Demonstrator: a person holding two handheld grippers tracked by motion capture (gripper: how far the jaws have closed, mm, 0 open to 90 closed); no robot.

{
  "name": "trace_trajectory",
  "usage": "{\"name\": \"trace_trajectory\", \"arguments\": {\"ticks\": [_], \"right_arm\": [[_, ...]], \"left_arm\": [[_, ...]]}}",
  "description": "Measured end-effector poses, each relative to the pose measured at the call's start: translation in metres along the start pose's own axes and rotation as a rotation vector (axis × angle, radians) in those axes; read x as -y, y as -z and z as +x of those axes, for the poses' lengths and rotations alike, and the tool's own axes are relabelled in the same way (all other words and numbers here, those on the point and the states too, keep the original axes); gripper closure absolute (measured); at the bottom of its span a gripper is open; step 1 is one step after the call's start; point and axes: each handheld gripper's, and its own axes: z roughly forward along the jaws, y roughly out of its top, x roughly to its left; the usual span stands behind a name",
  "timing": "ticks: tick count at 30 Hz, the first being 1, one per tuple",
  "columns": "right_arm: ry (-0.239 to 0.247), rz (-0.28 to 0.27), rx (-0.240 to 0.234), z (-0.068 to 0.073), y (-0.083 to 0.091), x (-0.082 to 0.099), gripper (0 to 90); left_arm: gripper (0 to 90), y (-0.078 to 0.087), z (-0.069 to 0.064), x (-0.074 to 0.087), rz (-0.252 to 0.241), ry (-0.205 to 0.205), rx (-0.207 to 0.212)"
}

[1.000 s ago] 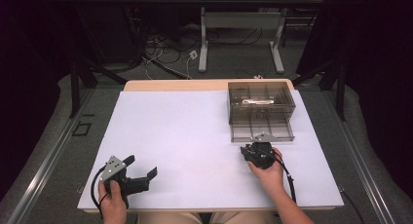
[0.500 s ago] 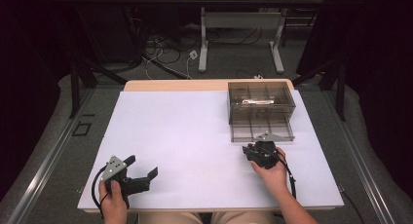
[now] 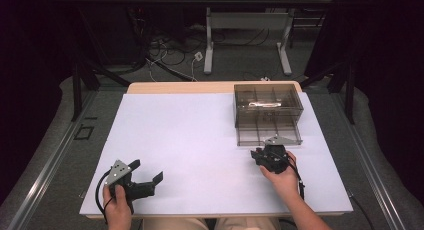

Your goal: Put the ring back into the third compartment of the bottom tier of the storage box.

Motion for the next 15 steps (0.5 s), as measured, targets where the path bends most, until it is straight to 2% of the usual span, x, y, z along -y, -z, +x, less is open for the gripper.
{"name": "trace_trajectory", "arguments": {"ticks": [5,15], "right_arm": [[-0.008,0.006,-0.012,-0.002,0.002,-0.003,70.6],[0.009,0.031,-0.028,-0.002,0.005,-0.011,70.6]], "left_arm": [[0.2,0.001,0.001,0.0,0.0,-0.001,0.0],[0.3,0.001,0.001,0.0,-0.004,0.001,0.002]]}}
